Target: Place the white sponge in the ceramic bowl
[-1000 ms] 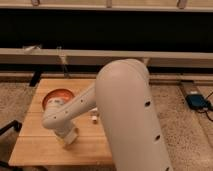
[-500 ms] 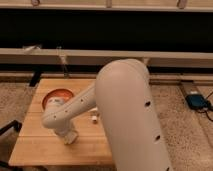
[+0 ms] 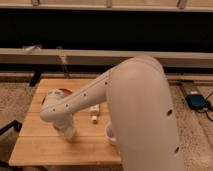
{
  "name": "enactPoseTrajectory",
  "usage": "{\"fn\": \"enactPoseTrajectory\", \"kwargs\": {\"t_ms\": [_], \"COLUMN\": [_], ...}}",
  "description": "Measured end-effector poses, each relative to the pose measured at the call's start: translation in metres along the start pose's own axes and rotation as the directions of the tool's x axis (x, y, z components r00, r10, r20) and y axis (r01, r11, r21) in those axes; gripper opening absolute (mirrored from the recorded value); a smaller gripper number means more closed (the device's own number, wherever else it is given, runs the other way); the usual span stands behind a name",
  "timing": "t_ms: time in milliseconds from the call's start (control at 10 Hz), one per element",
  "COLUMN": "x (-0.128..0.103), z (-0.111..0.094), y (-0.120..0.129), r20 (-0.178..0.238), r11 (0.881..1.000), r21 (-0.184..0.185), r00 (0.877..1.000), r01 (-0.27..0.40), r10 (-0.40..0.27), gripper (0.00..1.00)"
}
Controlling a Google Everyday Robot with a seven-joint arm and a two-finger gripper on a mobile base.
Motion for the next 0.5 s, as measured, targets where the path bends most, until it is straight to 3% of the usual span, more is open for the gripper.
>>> {"fn": "enactPoseTrajectory", "kwargs": {"t_ms": [200, 500], "x": [0.017, 0.014], "z": [-0.01, -0.033], "y": [-0.03, -0.063], "r20": [0.002, 0.028], "r11": [1.0, 0.999], "r21": [0.006, 0.029], "r00": [1.0, 0.999], "r01": [-0.022, -0.017], "r10": [0.022, 0.016], "gripper": [0.0, 0.0]}}
